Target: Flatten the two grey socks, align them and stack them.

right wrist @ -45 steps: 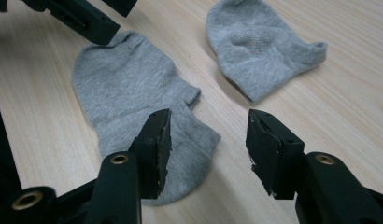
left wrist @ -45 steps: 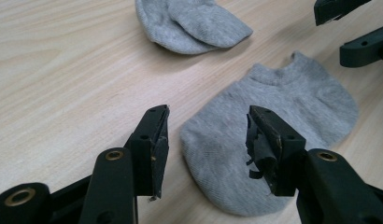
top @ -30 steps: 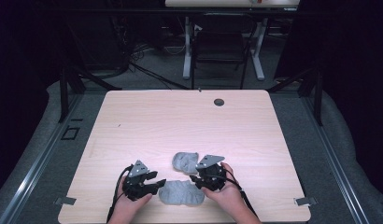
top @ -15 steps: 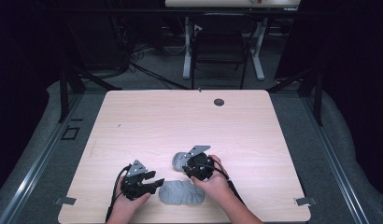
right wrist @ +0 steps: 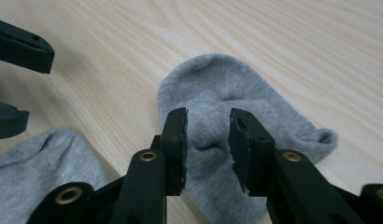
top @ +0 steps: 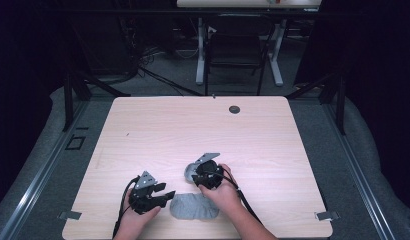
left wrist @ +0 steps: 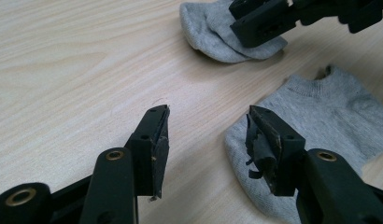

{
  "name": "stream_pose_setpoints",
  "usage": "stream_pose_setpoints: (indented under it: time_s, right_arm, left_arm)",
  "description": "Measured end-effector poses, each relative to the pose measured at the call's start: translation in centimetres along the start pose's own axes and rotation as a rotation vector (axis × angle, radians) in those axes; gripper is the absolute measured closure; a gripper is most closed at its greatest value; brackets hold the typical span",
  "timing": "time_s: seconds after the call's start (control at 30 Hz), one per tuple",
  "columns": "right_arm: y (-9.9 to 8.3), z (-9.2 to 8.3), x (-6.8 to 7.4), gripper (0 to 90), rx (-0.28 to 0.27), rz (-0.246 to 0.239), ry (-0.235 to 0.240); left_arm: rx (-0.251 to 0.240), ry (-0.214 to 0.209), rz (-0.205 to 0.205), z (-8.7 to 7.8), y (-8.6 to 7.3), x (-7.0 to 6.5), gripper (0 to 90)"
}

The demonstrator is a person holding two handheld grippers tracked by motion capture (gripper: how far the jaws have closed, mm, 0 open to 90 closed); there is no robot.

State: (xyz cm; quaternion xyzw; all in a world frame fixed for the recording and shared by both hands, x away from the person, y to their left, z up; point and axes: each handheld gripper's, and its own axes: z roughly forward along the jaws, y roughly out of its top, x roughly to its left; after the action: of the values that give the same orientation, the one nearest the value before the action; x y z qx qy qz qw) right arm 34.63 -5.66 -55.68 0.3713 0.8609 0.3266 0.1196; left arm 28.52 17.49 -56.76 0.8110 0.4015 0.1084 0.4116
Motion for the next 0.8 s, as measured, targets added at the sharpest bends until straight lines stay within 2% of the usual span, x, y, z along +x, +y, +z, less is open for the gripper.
stream_pose_setpoints:
  time_s: [0.17, 0.57, 0.7, 0.8]
  right_arm:
    - [-0.12, 0.74, 0.1, 65.7, 0.043, 0.0, -0.006]
    - [-0.21, 1.0, 0.24, 83.7, 0.029, 0.011, -0.023]
    - [-0.21, 0.93, 0.35, 85.7, 0.026, 0.013, -0.03]
    - [-0.17, 0.7, 0.28, 86.1, 0.02, 0.017, -0.013]
  left_arm:
    - [-0.005, 0.004, 0.005, 0.1, -0.03, -0.13, 49.5]
    - [-0.002, 0.01, 0.011, 0.05, -0.02, -0.02, 49.6]
    - [-0.004, 0.012, 0.007, 0.08, -0.03, -0.04, 49.6]
    - [0.0, 0.008, 0.006, 0.04, -0.01, -0.01, 49.5]
